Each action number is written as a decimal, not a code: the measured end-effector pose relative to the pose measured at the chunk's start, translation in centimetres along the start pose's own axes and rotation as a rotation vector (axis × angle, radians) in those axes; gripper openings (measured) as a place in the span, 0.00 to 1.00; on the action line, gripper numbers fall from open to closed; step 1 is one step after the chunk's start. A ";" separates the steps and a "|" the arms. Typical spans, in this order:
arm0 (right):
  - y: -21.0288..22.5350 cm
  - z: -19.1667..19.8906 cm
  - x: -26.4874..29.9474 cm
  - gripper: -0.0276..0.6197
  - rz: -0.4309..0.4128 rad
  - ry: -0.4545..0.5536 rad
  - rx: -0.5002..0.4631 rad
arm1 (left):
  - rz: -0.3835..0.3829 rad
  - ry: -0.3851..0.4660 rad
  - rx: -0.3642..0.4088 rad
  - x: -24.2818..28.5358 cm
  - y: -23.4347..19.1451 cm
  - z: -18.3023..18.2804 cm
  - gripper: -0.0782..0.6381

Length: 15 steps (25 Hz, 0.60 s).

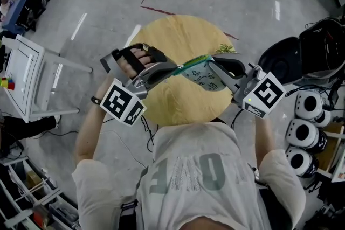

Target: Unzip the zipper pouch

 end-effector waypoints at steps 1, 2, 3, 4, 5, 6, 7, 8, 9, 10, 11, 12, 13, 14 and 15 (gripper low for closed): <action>0.0 0.1 -0.1 0.10 0.002 -0.002 0.000 | 0.003 -0.003 -0.008 0.0 0.3 0.1 0.15; 0.0 0.2 -0.2 0.10 0.003 -0.003 0.000 | 0.005 -0.006 -0.014 0.0 0.6 0.2 0.15; 0.0 0.3 -0.2 0.10 0.004 -0.003 0.001 | 0.008 -0.009 -0.020 0.0 0.8 0.2 0.15; 0.0 0.4 -0.3 0.10 0.004 -0.003 0.003 | 0.011 -0.011 -0.024 0.1 1.1 0.3 0.15; 0.1 0.5 -0.3 0.10 0.006 -0.004 0.004 | 0.014 -0.014 -0.028 0.1 1.3 0.5 0.15; 0.2 0.6 -0.4 0.10 0.009 -0.005 0.005 | 0.018 -0.017 -0.032 0.2 1.6 0.6 0.15; 0.4 0.7 -0.5 0.10 0.013 -0.005 0.006 | 0.022 -0.022 -0.036 0.4 1.8 0.7 0.15; 0.5 0.8 -0.7 0.10 0.018 -0.005 0.006 | 0.028 -0.027 -0.038 0.5 2.1 0.9 0.15; 0.7 0.8 -0.9 0.10 0.025 -0.004 0.007 | 0.034 -0.032 -0.042 0.4 2.4 1.0 0.15; 0.8 0.7 -1.0 0.10 0.033 -0.002 0.008 | 0.041 -0.037 -0.045 0.3 2.8 1.2 0.15; 0.8 0.5 -1.2 0.10 0.040 0.000 0.009 | 0.049 -0.041 -0.049 0.1 3.1 1.4 0.15; 0.9 0.4 -1.3 0.10 0.047 0.002 0.008 | 0.055 -0.046 -0.052 0.0 3.3 1.6 0.15; 1.1 0.2 -1.4 0.10 0.053 0.002 0.006 | 0.061 -0.051 -0.056 -0.1 3.5 1.8 0.15; 1.2 0.2 -1.5 0.10 0.059 0.001 0.004 | 0.066 -0.056 -0.059 -0.2 3.7 2.0 0.15; 1.3 0.2 -1.7 0.10 0.065 -0.001 0.003 | 0.071 -0.060 -0.061 -0.2 3.9 2.1 0.15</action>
Point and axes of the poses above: the fingertips, and each gripper's own axes: x forward along the fingers, y to its right, z out of its underside, the point moved 4 cm from there along -x, backward along the fingers, and after that the axes turned 3 degrees about x, right-handed, at the moved point
